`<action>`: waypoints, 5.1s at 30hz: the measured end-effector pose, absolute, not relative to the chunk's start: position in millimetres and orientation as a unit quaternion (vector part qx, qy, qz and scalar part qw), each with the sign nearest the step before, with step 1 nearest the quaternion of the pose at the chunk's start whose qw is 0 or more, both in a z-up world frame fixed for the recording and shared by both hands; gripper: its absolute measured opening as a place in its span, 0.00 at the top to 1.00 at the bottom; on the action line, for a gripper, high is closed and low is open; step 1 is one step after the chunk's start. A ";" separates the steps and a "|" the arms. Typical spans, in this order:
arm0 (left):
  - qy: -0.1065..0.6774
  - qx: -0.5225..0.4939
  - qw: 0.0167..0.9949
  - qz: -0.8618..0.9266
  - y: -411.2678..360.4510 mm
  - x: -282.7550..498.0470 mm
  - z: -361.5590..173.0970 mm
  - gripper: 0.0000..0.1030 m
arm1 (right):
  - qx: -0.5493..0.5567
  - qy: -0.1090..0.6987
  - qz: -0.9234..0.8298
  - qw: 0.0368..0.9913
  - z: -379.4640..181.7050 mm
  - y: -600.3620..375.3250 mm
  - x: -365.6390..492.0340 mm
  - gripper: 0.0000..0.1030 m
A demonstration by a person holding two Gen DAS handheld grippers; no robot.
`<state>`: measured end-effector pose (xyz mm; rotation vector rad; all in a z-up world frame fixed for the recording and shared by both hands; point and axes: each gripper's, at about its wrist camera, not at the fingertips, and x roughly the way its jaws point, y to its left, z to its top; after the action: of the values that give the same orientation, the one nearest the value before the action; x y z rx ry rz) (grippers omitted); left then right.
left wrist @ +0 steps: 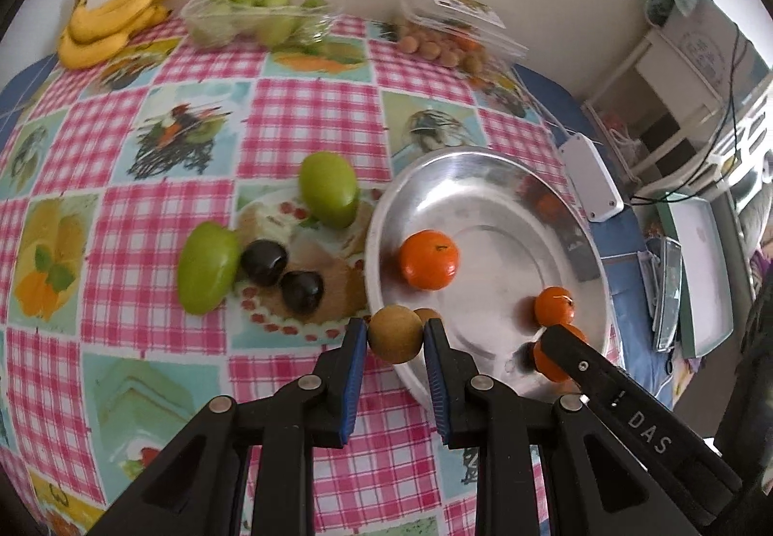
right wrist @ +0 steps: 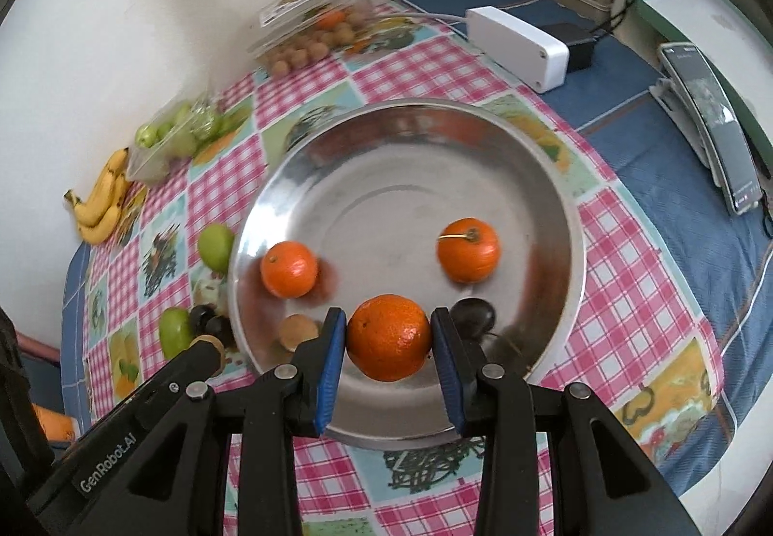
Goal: Organize fruits
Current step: 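Carry the kiwi and the tangerine over the steel bowl with both grippers, then lower the kiwi with the left gripper while the right gripper lowers the tangerine, then open both, then withdraw both open grippers from the bowl back toward the fruit pile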
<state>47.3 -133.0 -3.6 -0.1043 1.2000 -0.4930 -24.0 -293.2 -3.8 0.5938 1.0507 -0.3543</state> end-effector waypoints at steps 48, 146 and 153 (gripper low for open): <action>0.525 -0.038 0.801 -0.285 -201.3 124.5 -22.5 0.75 | 0.236 0.461 -0.213 0.829 -14.5 -328.1 50.1 0.63; 0.572 -0.031 0.804 -0.160 -125.9 106.7 -20.8 0.03 | 0.238 0.515 -0.227 0.792 3.1 -326.2 10.3 0.45; 0.567 -0.019 0.811 -0.142 -122.5 107.4 -22.5 0.00 | 0.235 0.521 -0.220 0.791 0.5 -322.6 14.8 0.35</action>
<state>107.4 -122.5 -22.5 -0.0396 1.2111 -0.3028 14.8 -322.6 0.5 0.5050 1.1216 -0.4739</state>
